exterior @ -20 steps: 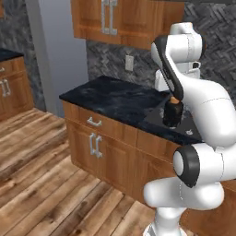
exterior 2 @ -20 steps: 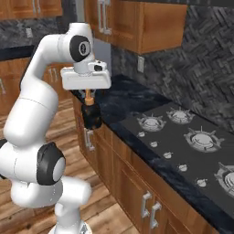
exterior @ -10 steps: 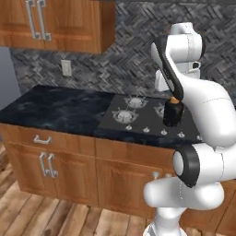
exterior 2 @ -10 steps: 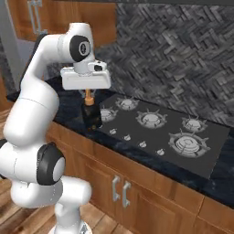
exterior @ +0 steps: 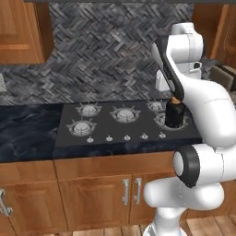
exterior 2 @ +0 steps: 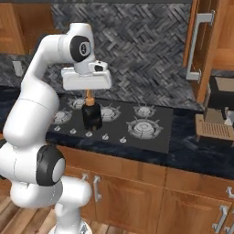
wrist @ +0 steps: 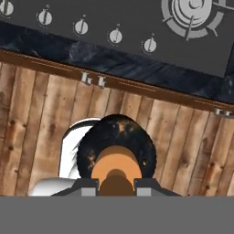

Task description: Pick up the soap dispenser and soap dispenser from the sink, and place them back in the cabinet, and close the cabinet doors.

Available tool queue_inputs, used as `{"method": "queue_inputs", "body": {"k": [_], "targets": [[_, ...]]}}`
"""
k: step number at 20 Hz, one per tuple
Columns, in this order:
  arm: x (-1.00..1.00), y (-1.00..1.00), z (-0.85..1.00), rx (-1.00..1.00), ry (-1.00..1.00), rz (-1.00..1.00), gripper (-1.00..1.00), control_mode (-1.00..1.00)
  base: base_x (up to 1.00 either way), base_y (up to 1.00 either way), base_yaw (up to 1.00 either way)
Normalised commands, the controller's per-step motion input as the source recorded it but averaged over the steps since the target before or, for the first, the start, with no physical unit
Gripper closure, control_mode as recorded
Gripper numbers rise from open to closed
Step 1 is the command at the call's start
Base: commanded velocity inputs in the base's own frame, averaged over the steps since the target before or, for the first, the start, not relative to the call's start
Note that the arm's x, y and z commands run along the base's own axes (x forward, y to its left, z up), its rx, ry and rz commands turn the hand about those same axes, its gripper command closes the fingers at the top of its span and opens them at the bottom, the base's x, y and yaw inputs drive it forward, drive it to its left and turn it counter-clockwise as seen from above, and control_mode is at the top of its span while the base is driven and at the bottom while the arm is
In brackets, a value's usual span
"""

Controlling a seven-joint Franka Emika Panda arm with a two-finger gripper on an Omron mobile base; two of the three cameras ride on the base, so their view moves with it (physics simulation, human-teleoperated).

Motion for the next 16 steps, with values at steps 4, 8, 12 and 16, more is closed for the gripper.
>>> {"method": "queue_inputs", "body": {"k": [4, 8, 12, 16], "targets": [[0.00, 0.00, 0.00, 0.00, 0.00, 0.00, 1.00, 1.00, 0.40, -0.03, -0.46], [0.00, 0.00, 0.00, 0.00, 0.00, 0.00, 1.00, 1.00, 0.41, -0.09, -0.32], [0.00, 0.00, 0.00, 0.00, 0.00, 0.00, 1.00, 1.00, 0.12, -0.33, -0.04], [0.00, 0.00, 0.00, 0.00, 0.00, 0.00, 1.00, 1.00, 0.00, -0.36, 0.00]]}}
